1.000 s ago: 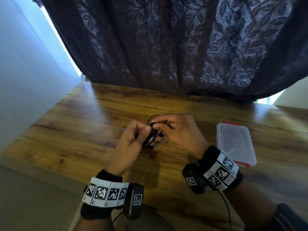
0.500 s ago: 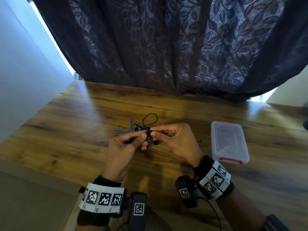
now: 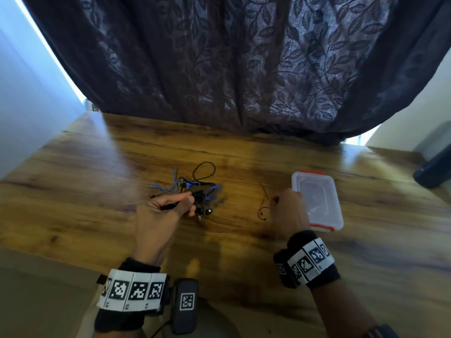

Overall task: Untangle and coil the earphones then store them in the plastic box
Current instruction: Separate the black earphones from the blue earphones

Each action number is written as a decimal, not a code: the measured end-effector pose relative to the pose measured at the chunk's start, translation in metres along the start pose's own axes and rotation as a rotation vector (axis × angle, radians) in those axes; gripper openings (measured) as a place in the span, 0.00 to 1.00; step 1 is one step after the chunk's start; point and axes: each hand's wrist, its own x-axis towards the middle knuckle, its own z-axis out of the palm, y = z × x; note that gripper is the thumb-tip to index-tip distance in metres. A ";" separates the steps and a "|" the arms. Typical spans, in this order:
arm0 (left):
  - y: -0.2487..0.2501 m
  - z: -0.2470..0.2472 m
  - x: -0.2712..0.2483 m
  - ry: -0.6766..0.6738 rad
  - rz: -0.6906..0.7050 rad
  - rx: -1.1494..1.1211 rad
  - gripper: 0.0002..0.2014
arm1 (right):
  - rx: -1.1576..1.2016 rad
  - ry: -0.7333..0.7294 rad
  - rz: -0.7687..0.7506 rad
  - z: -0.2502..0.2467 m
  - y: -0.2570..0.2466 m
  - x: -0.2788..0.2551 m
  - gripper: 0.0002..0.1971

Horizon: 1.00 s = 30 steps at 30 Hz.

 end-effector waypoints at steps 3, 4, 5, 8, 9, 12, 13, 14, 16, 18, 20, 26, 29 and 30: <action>-0.002 -0.002 0.003 0.012 -0.003 0.011 0.05 | -0.117 -0.057 0.020 0.007 0.001 0.001 0.07; -0.002 -0.002 0.003 0.013 -0.001 0.013 0.05 | -0.137 -0.079 0.018 0.007 -0.001 0.000 0.05; -0.003 -0.003 0.003 0.015 0.003 0.015 0.05 | -0.158 -0.099 0.011 0.007 -0.003 -0.001 0.04; -0.004 -0.004 0.005 0.025 0.012 0.023 0.04 | -0.214 -0.128 -0.026 0.002 -0.010 -0.002 0.05; -0.004 -0.004 0.005 0.026 0.012 0.025 0.03 | -0.227 -0.126 -0.036 0.001 -0.011 -0.002 0.05; -0.004 -0.005 0.006 0.024 0.017 0.022 0.04 | -0.239 -0.121 -0.040 0.001 -0.013 0.000 0.07; -0.004 -0.005 0.006 0.025 0.018 0.020 0.04 | -0.240 -0.128 -0.038 0.001 -0.013 0.001 0.07; -0.004 -0.005 0.006 0.025 0.021 0.016 0.04 | -0.244 -0.130 -0.039 0.001 -0.014 0.001 0.07; -0.003 -0.004 0.005 0.023 0.032 0.008 0.04 | -0.256 -0.133 -0.047 0.000 -0.015 0.000 0.07; -0.003 -0.004 0.005 0.015 0.040 0.007 0.04 | -0.268 -0.130 -0.047 0.001 -0.016 0.002 0.09; -0.003 -0.005 0.006 0.013 0.043 -0.002 0.04 | -0.267 -0.127 -0.039 0.002 -0.017 0.002 0.10; -0.003 -0.008 0.008 0.029 0.044 -0.025 0.05 | -0.269 -0.148 -0.058 0.002 -0.016 0.001 0.08; -0.001 -0.008 0.008 0.027 0.056 -0.029 0.05 | -0.287 -0.130 -0.076 -0.001 -0.015 -0.004 0.08; -0.001 -0.008 0.009 0.024 0.057 -0.033 0.06 | -0.299 -0.117 -0.084 -0.003 -0.016 -0.007 0.08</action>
